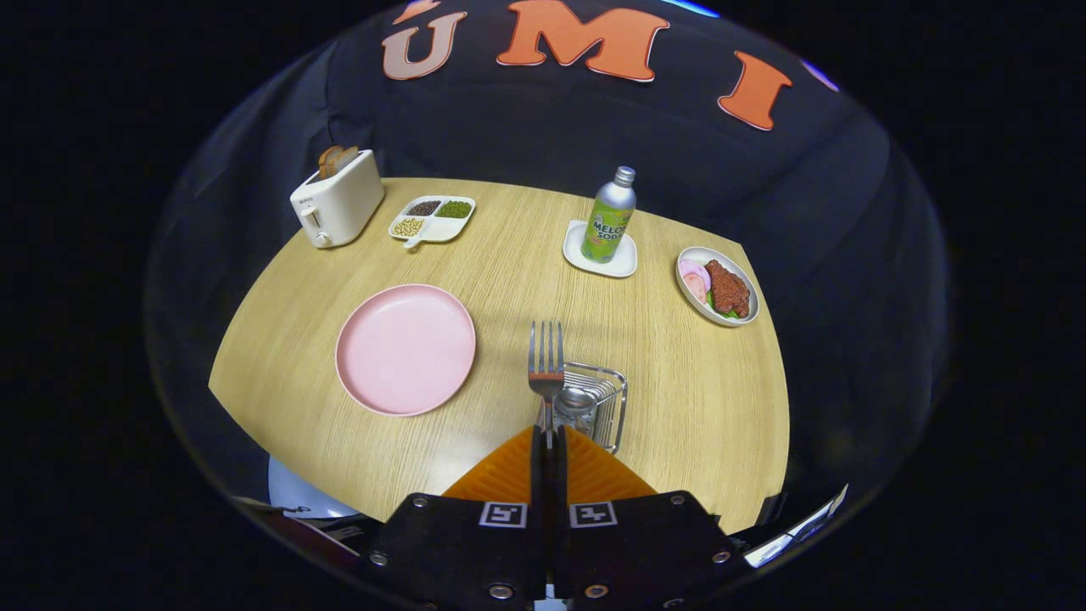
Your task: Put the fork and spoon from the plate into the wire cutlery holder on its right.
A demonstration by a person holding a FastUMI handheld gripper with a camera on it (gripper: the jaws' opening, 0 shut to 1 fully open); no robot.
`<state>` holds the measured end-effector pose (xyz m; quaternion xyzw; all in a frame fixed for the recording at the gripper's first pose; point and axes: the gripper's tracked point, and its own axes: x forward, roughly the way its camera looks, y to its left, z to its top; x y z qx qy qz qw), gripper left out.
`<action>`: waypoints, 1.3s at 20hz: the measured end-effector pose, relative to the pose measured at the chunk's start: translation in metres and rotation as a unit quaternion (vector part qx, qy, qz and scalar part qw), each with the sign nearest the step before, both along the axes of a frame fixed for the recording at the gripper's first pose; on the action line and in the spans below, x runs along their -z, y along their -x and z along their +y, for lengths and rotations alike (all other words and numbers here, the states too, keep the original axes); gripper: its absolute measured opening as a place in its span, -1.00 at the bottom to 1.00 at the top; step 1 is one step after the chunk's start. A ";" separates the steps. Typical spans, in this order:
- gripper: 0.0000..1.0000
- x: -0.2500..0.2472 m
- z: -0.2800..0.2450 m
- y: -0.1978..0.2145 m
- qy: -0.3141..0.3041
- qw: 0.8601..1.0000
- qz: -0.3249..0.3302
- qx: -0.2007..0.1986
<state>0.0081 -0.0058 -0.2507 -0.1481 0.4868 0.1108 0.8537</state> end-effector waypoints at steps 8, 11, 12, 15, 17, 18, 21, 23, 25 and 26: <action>-0.92 0.015 -0.029 0.005 0.043 0.995 0.089 -0.036; -0.92 0.020 -0.039 0.002 0.068 0.988 0.127 -0.052; -0.92 0.023 -0.041 0.000 0.075 0.986 0.141 -0.055; -0.92 0.032 -0.047 -0.003 0.093 0.977 0.181 -0.063; -0.92 0.040 -0.046 -0.007 0.102 0.973 0.199 -0.065; -0.92 0.043 -0.045 -0.008 0.104 0.970 0.208 -0.066; -0.92 0.051 -0.043 -0.012 0.117 0.963 0.231 -0.073; -0.92 0.054 -0.041 -0.016 0.120 0.962 0.235 -0.075; -0.92 0.057 -0.037 -0.019 0.116 0.961 0.240 -0.072; -0.92 0.059 -0.035 -0.019 0.114 0.960 0.243 -0.072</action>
